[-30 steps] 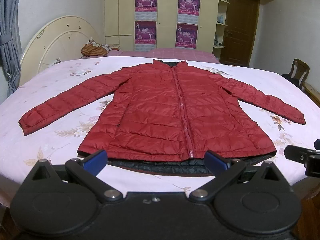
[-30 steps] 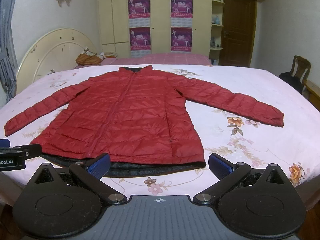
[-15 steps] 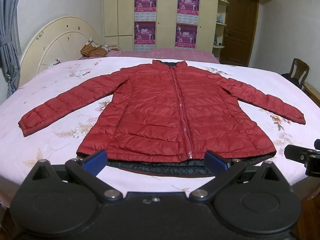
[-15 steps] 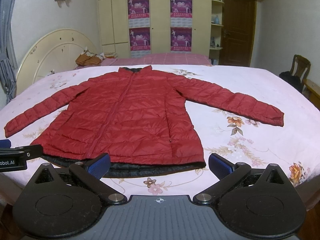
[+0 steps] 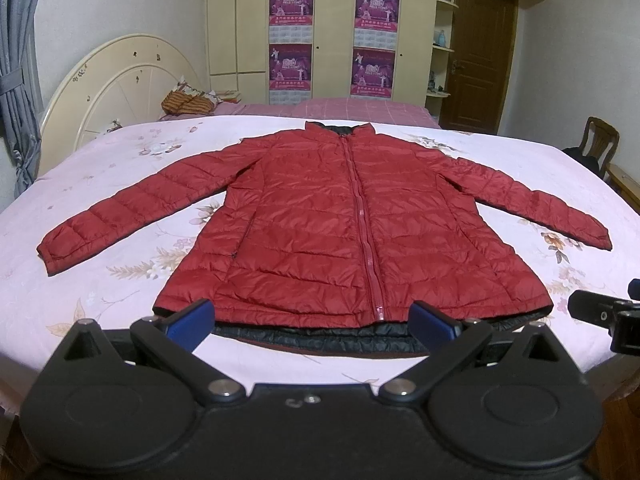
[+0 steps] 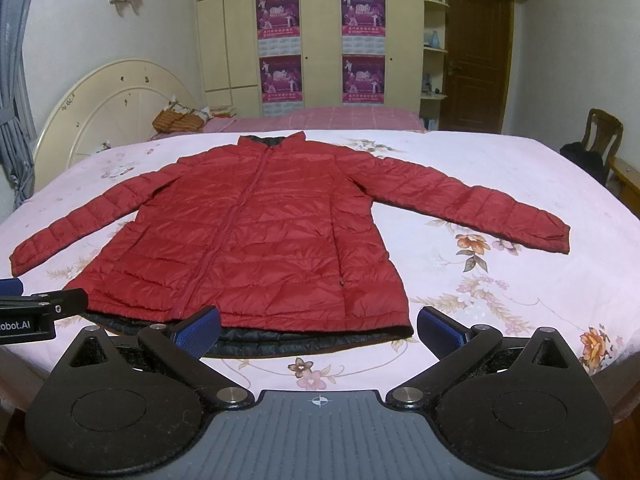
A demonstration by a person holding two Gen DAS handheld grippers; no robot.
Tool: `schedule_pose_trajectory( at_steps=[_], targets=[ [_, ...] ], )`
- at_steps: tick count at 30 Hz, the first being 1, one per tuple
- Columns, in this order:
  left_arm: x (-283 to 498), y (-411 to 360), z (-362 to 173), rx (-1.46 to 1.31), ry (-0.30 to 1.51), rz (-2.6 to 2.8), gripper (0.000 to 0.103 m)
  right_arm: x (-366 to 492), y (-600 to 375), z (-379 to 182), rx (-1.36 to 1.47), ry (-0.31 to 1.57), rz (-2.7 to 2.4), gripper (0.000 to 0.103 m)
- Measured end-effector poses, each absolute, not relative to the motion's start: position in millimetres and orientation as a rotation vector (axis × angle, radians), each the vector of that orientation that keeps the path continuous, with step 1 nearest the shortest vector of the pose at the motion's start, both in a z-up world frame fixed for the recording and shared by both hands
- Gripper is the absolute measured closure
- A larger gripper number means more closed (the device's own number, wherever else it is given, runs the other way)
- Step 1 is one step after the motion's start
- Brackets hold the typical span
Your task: Fold large clothes
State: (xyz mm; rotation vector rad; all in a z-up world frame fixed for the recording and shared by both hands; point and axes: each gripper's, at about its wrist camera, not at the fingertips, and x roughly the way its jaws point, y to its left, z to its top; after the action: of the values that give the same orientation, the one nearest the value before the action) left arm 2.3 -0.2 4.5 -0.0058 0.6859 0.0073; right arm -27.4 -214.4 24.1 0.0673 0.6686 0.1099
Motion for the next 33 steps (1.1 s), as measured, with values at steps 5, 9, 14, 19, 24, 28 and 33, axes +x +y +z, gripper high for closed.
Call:
schedule_pose_trajectory(
  at_steps=[5, 9, 14, 19, 24, 28, 33],
  targets=[
    [2.4, -0.2, 4.4, -0.006, 0.685, 0.007, 0.000, -27.0, -214.4, 24.5, 0.068, 0.669, 0.108, 0.000],
    [3.4, -0.4, 4.6, -0.006, 0.685, 0.007, 0.000, -27.2, -214.7, 25.1, 0.069, 0.668, 0.108, 0.000],
    [4.4, -1.1, 4.8, -0.005, 0.685, 0.007, 0.000, -27.0, -213.8, 25.5, 0.069, 0.669, 0.108, 0.000],
    [4.2, -1.2, 4.8, -0.006, 0.685, 0.007, 0.000, -27.7, -214.1, 25.3, 0.067, 0.669, 0.109, 0.000],
    [5.4, -0.8, 5.5, -0.007, 0.683, 0.005, 0.000, -27.5, -213.3, 25.6, 0.066, 0.669, 0.107, 0.000],
    [5.7, -0.6, 5.4, -0.008, 0.681, 0.005, 0.000, -27.8, -213.6, 26.7, 0.067, 0.666, 0.107, 0.000],
    [7.2, 0.3, 5.9, -0.008, 0.679, 0.002, 0.000, -26.3, -212.6, 28.5, 0.065, 0.665, 0.103, 0.000]
  ],
)
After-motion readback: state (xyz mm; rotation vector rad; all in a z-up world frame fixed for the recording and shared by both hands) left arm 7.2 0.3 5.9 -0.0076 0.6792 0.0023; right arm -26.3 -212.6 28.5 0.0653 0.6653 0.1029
